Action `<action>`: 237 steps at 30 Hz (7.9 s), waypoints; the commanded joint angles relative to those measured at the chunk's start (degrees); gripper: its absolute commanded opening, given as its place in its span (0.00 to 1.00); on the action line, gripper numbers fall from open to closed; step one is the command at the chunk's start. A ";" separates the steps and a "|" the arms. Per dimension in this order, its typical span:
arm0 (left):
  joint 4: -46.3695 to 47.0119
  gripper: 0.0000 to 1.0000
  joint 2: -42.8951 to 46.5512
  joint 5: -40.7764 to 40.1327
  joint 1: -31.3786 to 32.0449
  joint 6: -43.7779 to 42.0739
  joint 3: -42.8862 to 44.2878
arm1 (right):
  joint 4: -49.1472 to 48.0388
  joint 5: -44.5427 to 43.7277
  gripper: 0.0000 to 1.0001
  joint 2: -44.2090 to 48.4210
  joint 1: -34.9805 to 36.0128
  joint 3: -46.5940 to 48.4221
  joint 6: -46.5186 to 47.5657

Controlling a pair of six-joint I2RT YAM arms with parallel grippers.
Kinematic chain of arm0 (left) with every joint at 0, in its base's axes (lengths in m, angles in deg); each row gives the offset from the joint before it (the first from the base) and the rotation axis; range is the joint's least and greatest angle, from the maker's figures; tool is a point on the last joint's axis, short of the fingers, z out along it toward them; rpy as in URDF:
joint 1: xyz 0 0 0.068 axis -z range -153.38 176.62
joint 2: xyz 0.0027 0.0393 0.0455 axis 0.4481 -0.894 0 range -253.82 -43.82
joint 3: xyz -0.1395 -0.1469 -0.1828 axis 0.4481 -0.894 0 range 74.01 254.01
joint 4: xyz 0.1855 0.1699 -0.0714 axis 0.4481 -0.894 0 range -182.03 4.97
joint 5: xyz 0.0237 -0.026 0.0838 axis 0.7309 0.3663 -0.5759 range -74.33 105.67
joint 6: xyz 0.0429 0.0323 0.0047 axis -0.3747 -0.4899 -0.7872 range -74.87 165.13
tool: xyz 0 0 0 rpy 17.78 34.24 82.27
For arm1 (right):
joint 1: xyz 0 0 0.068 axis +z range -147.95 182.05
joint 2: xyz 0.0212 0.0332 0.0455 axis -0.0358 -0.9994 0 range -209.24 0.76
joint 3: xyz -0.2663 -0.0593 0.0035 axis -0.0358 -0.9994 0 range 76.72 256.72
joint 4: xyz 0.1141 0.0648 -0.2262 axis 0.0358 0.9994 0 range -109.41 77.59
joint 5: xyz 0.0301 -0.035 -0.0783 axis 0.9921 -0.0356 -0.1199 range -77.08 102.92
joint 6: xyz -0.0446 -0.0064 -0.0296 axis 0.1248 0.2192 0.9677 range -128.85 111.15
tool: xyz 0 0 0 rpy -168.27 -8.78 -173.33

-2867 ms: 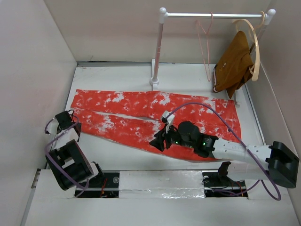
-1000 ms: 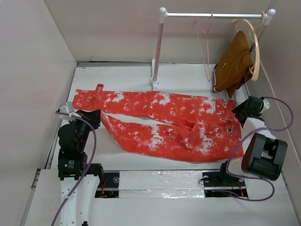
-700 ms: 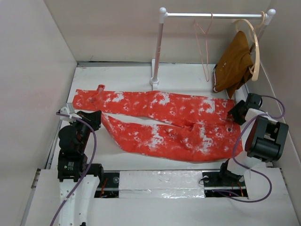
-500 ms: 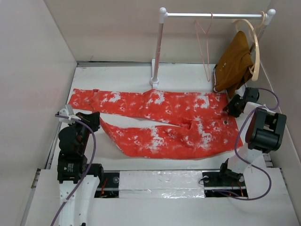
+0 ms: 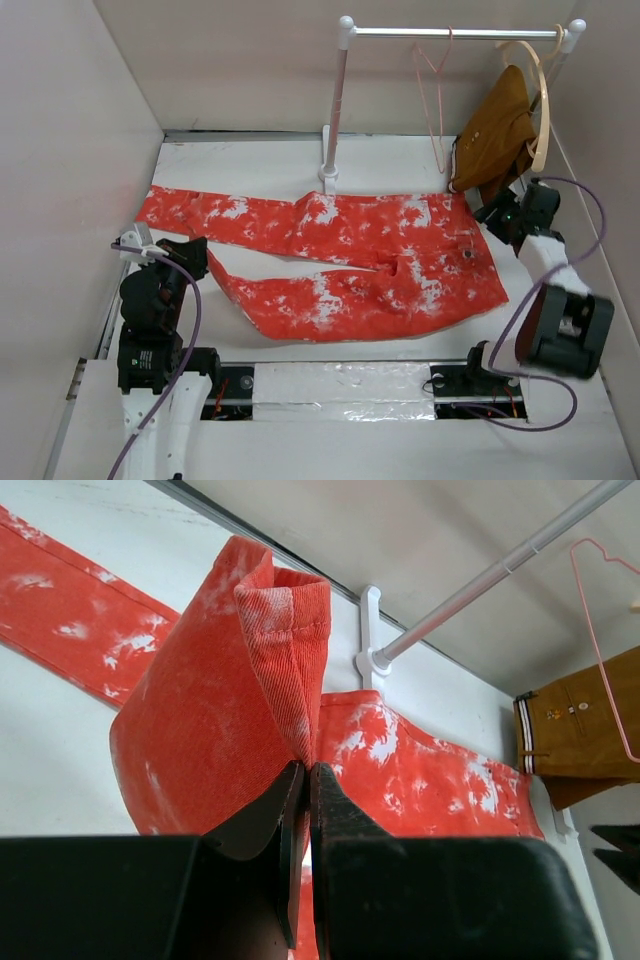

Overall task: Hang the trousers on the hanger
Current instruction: Fold the trousers at the center of the board.

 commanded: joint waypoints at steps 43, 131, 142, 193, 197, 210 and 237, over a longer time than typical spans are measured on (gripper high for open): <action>1.13 0.00 1.41 -9.40 14.32 1.38 3.46 | 21.41 -41.10 0.00 27.66 6.64 -19.46 -25.03; 2.27 0.00 -89.29 -35.42 -10.82 3.14 44.58 | 5.87 -33.38 0.05 -22.24 5.85 34.43 -6.20; 5.79 0.55 -91.59 -29.10 -9.76 2.87 45.91 | 1.82 -20.38 0.56 -20.49 1.73 31.45 -9.54; 25.04 0.00 -70.85 -8.43 -10.73 22.82 2.14 | -23.14 0.20 0.15 5.89 -13.84 -21.99 -15.26; 22.49 0.00 -64.96 -14.05 -10.73 24.76 -1.63 | -24.38 0.73 0.00 9.30 -15.24 -25.68 -13.76; 13.52 0.35 -42.73 -21.89 -10.73 25.29 -12.28 | -9.43 -3.58 0.62 40.25 -17.97 -33.94 -4.19; 37.16 0.00 -44.27 -17.46 35.90 19.75 -14.04 | -21.34 4.16 0.00 37.81 -17.64 -32.46 -6.74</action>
